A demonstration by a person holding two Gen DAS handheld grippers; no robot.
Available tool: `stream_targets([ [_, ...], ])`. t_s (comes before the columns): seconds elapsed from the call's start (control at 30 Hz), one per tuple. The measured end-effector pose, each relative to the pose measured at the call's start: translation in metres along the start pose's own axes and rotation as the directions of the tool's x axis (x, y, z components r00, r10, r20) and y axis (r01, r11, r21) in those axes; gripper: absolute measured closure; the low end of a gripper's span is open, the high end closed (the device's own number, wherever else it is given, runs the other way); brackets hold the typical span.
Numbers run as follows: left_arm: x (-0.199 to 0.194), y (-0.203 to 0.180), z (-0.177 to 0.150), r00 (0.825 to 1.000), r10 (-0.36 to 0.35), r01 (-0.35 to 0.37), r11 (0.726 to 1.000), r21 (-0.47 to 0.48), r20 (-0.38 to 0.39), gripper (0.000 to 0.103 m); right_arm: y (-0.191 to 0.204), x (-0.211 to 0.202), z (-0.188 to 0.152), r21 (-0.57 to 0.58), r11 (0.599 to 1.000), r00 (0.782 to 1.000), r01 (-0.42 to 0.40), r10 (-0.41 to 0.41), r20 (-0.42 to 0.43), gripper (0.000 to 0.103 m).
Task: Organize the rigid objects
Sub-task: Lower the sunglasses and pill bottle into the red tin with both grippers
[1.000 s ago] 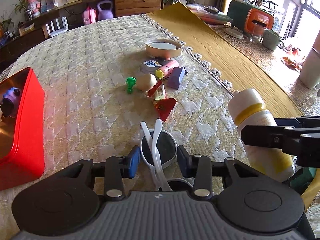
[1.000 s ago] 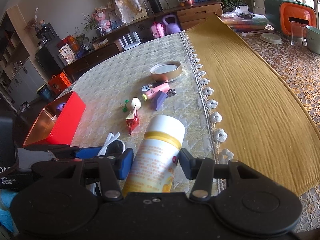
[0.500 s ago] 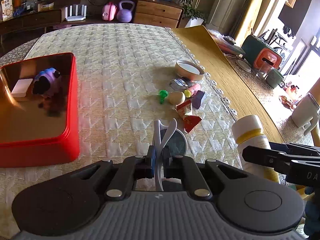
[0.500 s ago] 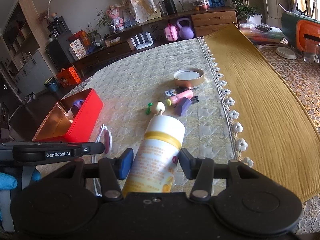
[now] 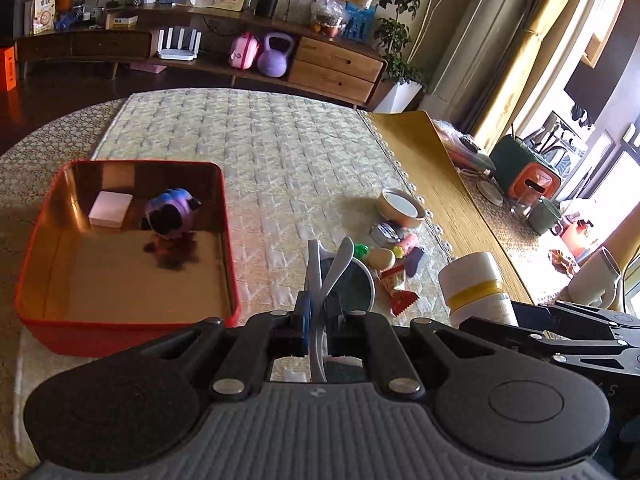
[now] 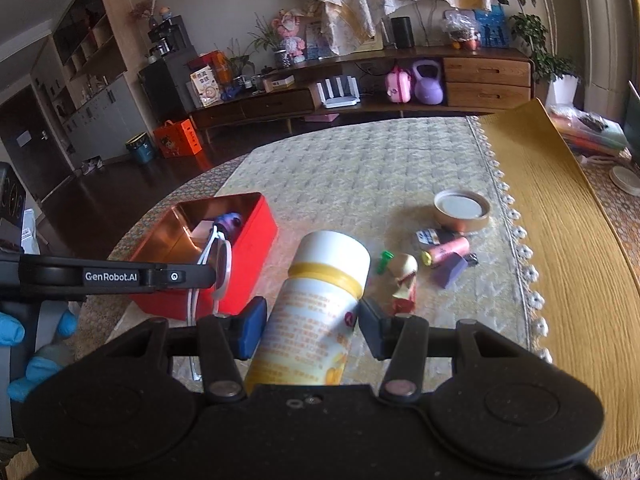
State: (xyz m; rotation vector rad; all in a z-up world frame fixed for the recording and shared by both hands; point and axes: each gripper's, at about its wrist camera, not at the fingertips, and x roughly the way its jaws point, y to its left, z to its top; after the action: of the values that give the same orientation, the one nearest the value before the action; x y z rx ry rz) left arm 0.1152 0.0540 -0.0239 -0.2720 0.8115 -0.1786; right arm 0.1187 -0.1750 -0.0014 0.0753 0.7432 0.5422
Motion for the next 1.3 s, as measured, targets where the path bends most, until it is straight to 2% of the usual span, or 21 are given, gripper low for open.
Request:
stream_targets([
  [0.17,-0.019,0.03,0.023,0.997,0.067,-0.066,0.998,-0.009,0.048,0.096,0.033,0.021,0.02,-0.071,0.997,0.999,-0.041,0.041,-0.002,0.053],
  [0.33,-0.024,0.062,0.044,0.987,0.147,-0.147,0.989,-0.017,0.059,0.096,0.062,0.049,0.038,-0.117,0.99,0.997,-0.075,0.073,-0.016,0.053],
  [0.53,-0.014,0.099,0.065,0.969,0.243,-0.243,0.97,-0.01,0.033,0.096,0.086,0.085,0.056,-0.152,0.984,0.995,-0.094,0.089,-0.039,0.053],
  [0.8,0.012,0.129,0.071,0.94,0.342,-0.342,0.94,0.025,-0.013,0.096,0.112,0.13,0.062,-0.2,0.975,0.993,-0.099,0.085,-0.076,0.053],
  [1.0,0.033,0.136,0.072,0.924,0.38,-0.377,0.924,0.067,-0.047,0.095,0.13,0.161,0.053,-0.232,0.967,0.99,-0.105,0.08,-0.115,0.054],
  [1.13,0.047,0.137,0.071,0.91,0.41,-0.402,0.908,0.114,-0.058,0.095,0.139,0.175,0.043,-0.247,0.962,0.985,-0.118,0.082,-0.149,0.062],
  [1.17,0.051,0.138,0.071,0.909,0.412,-0.403,0.908,0.116,-0.064,0.095,0.142,0.178,0.04,-0.256,0.96,0.985,-0.116,0.078,-0.154,0.065],
  [1.3,0.062,0.144,0.07,0.906,0.415,-0.403,0.906,0.126,-0.087,0.095,0.146,0.184,0.041,-0.266,0.956,0.984,-0.123,0.083,-0.155,0.064],
])
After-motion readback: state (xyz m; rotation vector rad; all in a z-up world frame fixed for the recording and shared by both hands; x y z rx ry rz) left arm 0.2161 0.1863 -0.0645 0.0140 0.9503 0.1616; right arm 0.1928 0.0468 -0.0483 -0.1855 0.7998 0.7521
